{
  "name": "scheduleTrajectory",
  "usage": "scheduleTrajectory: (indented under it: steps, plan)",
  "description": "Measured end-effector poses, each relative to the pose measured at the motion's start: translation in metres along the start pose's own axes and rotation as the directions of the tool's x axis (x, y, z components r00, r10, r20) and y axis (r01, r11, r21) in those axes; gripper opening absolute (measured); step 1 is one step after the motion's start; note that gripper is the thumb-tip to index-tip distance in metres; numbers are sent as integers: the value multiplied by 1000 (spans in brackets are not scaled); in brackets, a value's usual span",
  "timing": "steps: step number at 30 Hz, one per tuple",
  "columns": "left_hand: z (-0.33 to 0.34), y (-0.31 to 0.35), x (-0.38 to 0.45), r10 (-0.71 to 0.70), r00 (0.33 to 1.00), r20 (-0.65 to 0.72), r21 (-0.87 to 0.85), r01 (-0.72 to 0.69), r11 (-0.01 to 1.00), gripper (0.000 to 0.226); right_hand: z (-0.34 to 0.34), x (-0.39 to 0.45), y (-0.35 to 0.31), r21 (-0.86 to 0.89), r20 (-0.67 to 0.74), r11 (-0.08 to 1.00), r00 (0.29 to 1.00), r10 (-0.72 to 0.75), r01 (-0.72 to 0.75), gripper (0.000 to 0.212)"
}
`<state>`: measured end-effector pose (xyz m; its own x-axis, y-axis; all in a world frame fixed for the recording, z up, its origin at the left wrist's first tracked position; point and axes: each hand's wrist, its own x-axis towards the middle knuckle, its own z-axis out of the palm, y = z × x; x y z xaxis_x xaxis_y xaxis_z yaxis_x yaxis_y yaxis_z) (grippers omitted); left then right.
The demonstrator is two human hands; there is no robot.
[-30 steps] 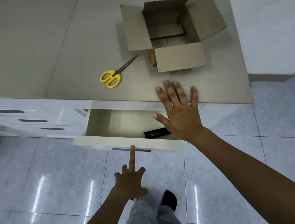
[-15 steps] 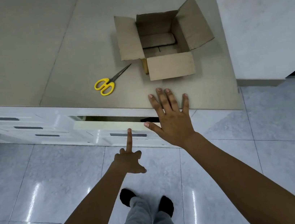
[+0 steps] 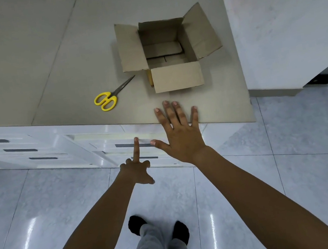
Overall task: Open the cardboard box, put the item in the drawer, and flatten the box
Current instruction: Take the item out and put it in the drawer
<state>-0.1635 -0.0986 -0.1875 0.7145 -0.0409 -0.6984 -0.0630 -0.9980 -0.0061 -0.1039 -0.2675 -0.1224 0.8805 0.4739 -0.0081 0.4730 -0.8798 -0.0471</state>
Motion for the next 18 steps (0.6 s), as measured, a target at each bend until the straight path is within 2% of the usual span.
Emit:
scheduleTrajectory:
  steps: [6, 9, 11, 12, 13, 15, 16, 17, 18]
  plan:
    - [-9, -7, -5, 9, 1000, 5, -47, -9, 999, 52, -7, 1, 1, 29, 72, 1000, 997, -12, 10, 90]
    - [-17, -9, -13, 16, 997, -75, -70, -22, 997, 60, -13, 2, 2, 46, 130, 999, 991, -18, 12, 94]
    - [-28, -6, -28, -27, 982, -188, -109, 6, 994, 55, -18, 4, 2, 64, 173, 998, 985, -22, 11, 98]
    - [-35, -4, -38, -41, 948, -314, -145, -6, 989, 48, -21, 4, 2, 73, 195, 997, 980, -25, 11, 98]
    - [-41, -2, -49, -41, 873, -487, -176, -52, 983, 40, -23, 5, 2, 80, 219, 997, 975, -27, 9, 96]
    - [-50, 1, -72, -27, 639, -769, -156, -146, 977, 29, -31, 7, 4, 98, 268, 995, 963, -33, 7, 88]
    - [-52, 1, -80, -22, 542, -840, -131, -162, 978, 32, -34, 8, 4, 107, 289, 994, 957, -33, 2, 83]
    - [-55, 1, -85, -11, 510, -860, -102, -151, 983, 42, -38, 8, 5, 115, 303, 993, 952, -34, -1, 80]
    - [-56, -1, -87, 6, 538, -843, -69, -118, 991, 56, -41, 9, 6, 124, 316, 992, 948, -36, -3, 78]
